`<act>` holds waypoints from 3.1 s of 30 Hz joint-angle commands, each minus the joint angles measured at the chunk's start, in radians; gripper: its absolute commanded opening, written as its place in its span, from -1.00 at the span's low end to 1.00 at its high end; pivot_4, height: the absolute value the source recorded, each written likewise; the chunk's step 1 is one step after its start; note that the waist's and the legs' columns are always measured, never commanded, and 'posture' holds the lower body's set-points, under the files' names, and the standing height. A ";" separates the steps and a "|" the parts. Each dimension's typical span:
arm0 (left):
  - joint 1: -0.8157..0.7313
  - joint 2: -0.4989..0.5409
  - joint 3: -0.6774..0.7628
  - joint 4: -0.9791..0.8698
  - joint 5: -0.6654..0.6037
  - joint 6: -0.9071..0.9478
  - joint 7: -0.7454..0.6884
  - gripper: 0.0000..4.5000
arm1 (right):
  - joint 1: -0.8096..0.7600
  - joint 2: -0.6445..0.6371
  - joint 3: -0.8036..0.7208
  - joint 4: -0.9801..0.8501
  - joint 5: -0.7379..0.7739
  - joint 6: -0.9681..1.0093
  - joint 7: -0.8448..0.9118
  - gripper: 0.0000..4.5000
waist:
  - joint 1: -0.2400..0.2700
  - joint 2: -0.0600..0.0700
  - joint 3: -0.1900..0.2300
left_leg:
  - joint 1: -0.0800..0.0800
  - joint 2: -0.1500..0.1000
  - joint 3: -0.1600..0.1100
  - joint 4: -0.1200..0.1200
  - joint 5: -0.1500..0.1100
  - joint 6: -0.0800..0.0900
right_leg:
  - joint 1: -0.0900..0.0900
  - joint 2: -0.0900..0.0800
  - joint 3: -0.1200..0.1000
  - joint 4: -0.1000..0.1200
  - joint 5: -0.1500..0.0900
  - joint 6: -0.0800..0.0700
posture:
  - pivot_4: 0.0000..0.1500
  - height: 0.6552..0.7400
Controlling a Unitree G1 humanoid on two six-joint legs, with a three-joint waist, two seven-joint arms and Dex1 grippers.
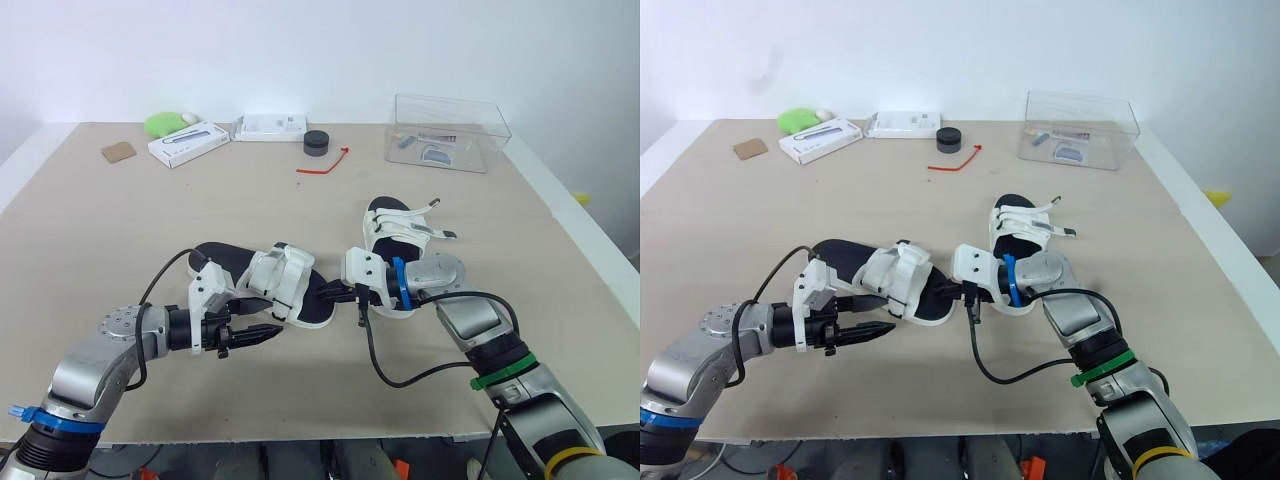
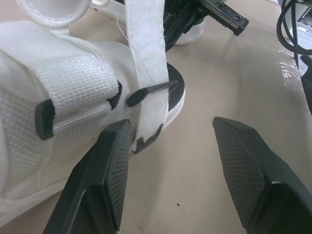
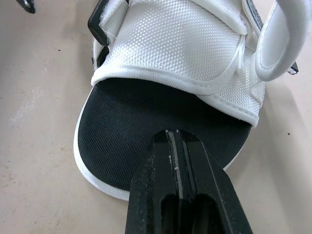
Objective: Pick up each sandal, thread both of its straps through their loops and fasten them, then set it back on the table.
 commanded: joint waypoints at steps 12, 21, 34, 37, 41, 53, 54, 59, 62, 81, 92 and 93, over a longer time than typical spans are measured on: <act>-0.112 0.001 -0.056 0.086 -0.054 0.152 -0.043 -0.75 | 0.006 -0.014 0.008 -0.017 -0.011 0.009 0.012 -1.00 | 0.002 0.000 0.000 | 0.000 -0.001 0.000 0.000 0.000 0.000 | 0.000 0.000 -0.001 0.000 0.000 0.000 | 1.00 1.00; -0.133 -0.016 -0.068 0.101 -0.066 0.174 -0.059 -0.98 | 0.006 -0.018 0.007 -0.017 -0.012 0.012 0.012 -1.00 | 0.003 0.000 0.000 | 0.000 -0.001 0.000 0.000 0.000 0.000 | 0.000 -0.001 -0.001 0.000 0.000 0.000 | 1.00 1.00; 0.021 0.118 0.012 -0.025 -0.207 0.278 -0.131 -0.98 | 0.009 -0.017 0.009 -0.025 -0.010 0.019 0.013 -1.00 | 0.003 0.000 0.000 | -0.001 -0.001 -0.001 -0.001 -0.001 0.000 | 0.000 -0.002 -0.001 0.000 -0.002 0.000 | 1.00 1.00; 0.059 0.136 0.047 -0.051 -0.248 0.305 -0.115 -0.98 | 0.006 -0.012 0.013 -0.018 -0.012 0.014 0.012 -1.00 | 0.003 0.000 0.000 | -0.001 -0.001 -0.001 -0.001 -0.001 0.000 | 0.000 -0.002 -0.001 0.000 -0.002 0.000 | 1.00 1.00; 0.113 0.141 0.093 -0.106 -0.314 0.348 -0.090 -0.98 | -0.001 -0.008 0.013 0.000 -0.015 0.005 0.011 -1.00 | 0.003 0.000 0.000 | 0.000 0.000 -0.001 -0.001 -0.001 0.000 | 0.000 -0.003 -0.001 0.000 -0.002 0.000 | 1.00 1.00; 0.241 0.163 0.096 -0.197 -0.326 0.328 -0.048 -0.98 | -0.016 -0.004 0.012 0.033 -0.020 -0.019 0.013 -1.00 | 0.003 0.000 0.000 | 0.000 0.000 -0.001 -0.002 -0.001 0.000 | 0.000 -0.003 -0.002 0.000 -0.003 -0.002 | 1.00 1.00; 0.236 0.161 0.096 -0.193 -0.320 0.322 -0.041 -0.98 | -0.016 -0.004 0.013 0.033 -0.021 -0.021 0.013 -1.00 | 0.003 0.000 0.000 | 0.000 0.000 -0.001 -0.002 -0.001 0.000 | 0.000 -0.003 -0.002 0.000 -0.003 -0.002 | 1.00 1.00; 0.217 0.175 0.036 -0.195 -0.150 0.117 -0.076 -0.55 | -0.014 -0.002 0.017 0.030 -0.020 -0.022 0.018 -1.00 | 0.003 0.000 0.000 | 0.000 0.000 -0.001 -0.002 -0.001 0.000 | 0.000 -0.003 -0.002 0.000 -0.003 -0.002 | 1.00 1.00; 0.219 0.178 0.001 -0.195 -0.057 -0.023 -0.112 0.11 | -0.011 -0.003 0.017 0.028 -0.021 -0.023 0.019 -1.00 | 0.004 0.000 0.000 | 0.000 0.000 -0.001 -0.002 -0.001 0.000 | 0.000 -0.003 -0.002 0.000 -0.003 -0.003 | 1.00 1.00; -0.139 0.156 -0.116 0.480 0.536 -1.809 -0.237 0.96 | -0.013 0.004 0.025 0.039 -0.027 -0.035 0.038 -1.00 | 0.005 0.001 0.000 | 0.000 0.001 0.003 -0.002 -0.002 0.002 | 0.000 -0.007 -0.004 -0.002 0.002 -0.009 | 1.00 1.00; -0.293 0.108 -0.306 0.584 0.606 -1.883 -0.085 0.96 | -0.003 -0.011 0.013 0.019 -0.027 -0.016 0.034 -1.00 | 0.004 0.001 0.000 | 0.000 0.001 0.003 -0.002 -0.002 0.003 | 0.000 -0.004 -0.004 -0.002 0.002 -0.007 | 1.00 1.00; -0.299 0.115 -0.327 0.572 0.585 -1.864 -0.084 0.96 | 0.000 -0.014 0.011 0.015 -0.026 -0.013 0.033 -1.00 | 0.004 0.001 0.000 | 0.000 0.001 0.002 -0.002 -0.002 0.003 | 0.000 -0.004 -0.004 -0.002 0.002 -0.006 | 1.00 1.00</act>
